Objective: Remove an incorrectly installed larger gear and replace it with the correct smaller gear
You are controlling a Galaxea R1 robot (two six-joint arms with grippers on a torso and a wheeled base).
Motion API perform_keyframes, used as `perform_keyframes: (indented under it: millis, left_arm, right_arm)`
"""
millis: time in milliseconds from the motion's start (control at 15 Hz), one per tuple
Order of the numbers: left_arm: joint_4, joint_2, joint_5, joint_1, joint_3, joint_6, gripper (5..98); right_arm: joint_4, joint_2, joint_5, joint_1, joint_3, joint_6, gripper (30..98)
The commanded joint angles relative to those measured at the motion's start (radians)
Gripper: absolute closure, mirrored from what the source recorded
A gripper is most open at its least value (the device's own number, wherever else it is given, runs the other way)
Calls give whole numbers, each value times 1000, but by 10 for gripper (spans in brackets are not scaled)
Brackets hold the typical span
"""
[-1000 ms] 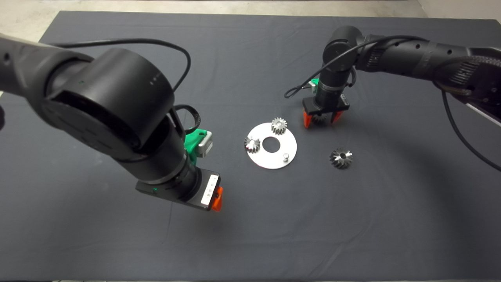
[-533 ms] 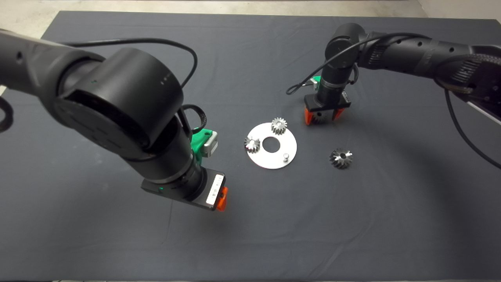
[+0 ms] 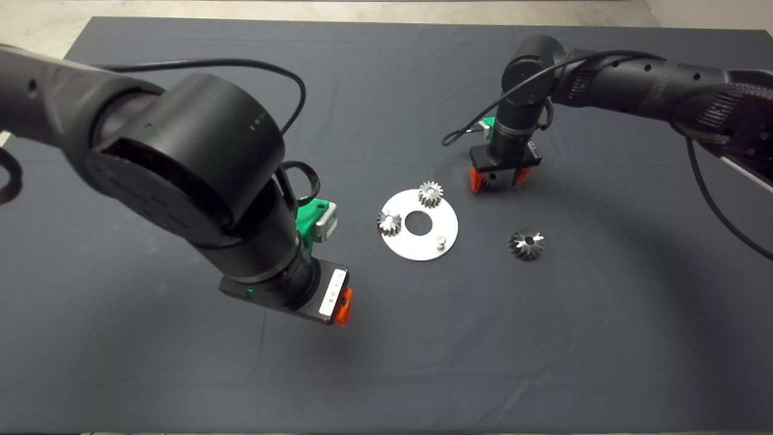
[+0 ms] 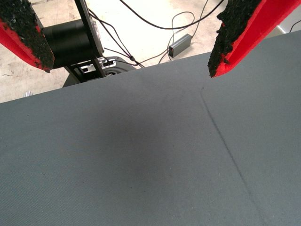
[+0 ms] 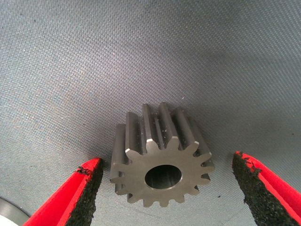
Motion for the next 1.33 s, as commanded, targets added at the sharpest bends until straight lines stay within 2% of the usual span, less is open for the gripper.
perform_keyframes:
  millis: [0,333,467,867,1200,1267]
  left_arm:
    - [3,2,69,-21,1,0,197]
    - [3,2,69,-21,5,0,197]
    - [1,0,69,-21,9,0,197]
    - [0,-4,69,-21,15,0,197]
    - [0,0,70,-21,10,0,197]
    - [0,-1,70,-21,8,0,198]
  right_arm:
    - [-106,7,-86,1,-12,-3,559]
    - [-142,28,-84,-1,-3,-2,589]
    - [-143,37,-84,-1,-3,0,643]
    - [-143,62,-84,-6,-1,6,728]
    - [-143,51,-84,-9,-3,7,741]
    - [-143,47,-84,-9,-6,9,778]
